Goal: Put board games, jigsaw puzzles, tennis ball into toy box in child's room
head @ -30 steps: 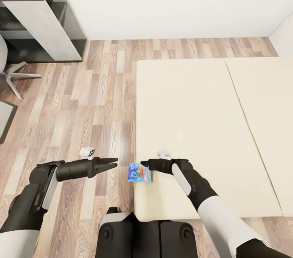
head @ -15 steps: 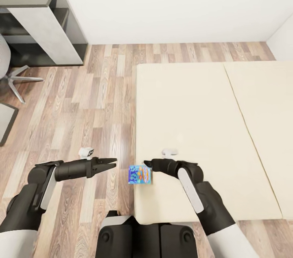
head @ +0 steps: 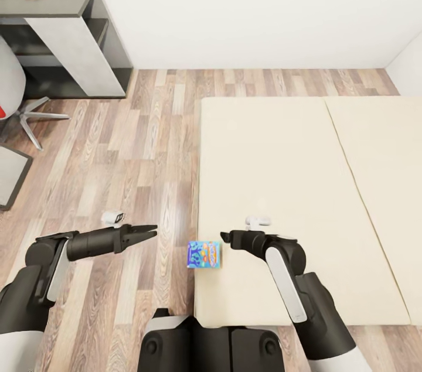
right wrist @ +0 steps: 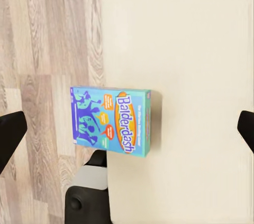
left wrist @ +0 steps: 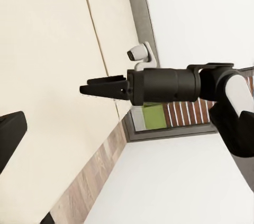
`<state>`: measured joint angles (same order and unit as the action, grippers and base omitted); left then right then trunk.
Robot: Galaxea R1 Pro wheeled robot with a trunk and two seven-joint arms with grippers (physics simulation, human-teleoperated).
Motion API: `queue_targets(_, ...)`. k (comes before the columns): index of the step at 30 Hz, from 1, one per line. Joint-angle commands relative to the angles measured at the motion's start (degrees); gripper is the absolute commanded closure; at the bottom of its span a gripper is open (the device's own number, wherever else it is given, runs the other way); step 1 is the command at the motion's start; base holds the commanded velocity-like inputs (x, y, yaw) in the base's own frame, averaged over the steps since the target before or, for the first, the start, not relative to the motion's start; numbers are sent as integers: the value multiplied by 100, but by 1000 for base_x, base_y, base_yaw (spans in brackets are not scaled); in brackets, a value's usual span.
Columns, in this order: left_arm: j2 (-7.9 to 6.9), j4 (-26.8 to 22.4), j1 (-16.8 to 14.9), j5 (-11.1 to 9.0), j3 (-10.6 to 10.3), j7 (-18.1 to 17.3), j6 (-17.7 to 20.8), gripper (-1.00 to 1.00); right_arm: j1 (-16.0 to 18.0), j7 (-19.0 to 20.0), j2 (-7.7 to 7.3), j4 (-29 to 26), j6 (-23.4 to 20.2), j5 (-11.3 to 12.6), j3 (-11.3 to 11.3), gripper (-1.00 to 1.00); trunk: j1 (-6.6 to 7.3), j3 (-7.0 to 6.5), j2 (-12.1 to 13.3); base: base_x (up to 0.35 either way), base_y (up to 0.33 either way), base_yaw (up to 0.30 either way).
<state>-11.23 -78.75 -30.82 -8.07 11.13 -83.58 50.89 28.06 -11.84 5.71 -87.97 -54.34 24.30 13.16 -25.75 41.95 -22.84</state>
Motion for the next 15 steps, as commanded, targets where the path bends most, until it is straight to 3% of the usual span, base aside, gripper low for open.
queue_targets(1,-7,-1,-2,2,34,-15,60,-100,4,-70,1,-10,-20,64,-26,-100,-4,-3,-8,0,0,79)
queue_targets(7,-43,1,18,66,140,5,62,-100,6,-100,0,-22,-31,64,-242,-100,-4,-60,-8,0,0,80)
queue_targets(10,-190,76,117,301,172,24,59,-100,7,-105,0,13,-9,59,-297,-100,-4,-88,-8,0,0,80)
queue_targets(15,-398,146,172,514,242,29,62,-100,7,-107,1,29,23,61,-325,-100,-4,-136,-8,0,0,80)
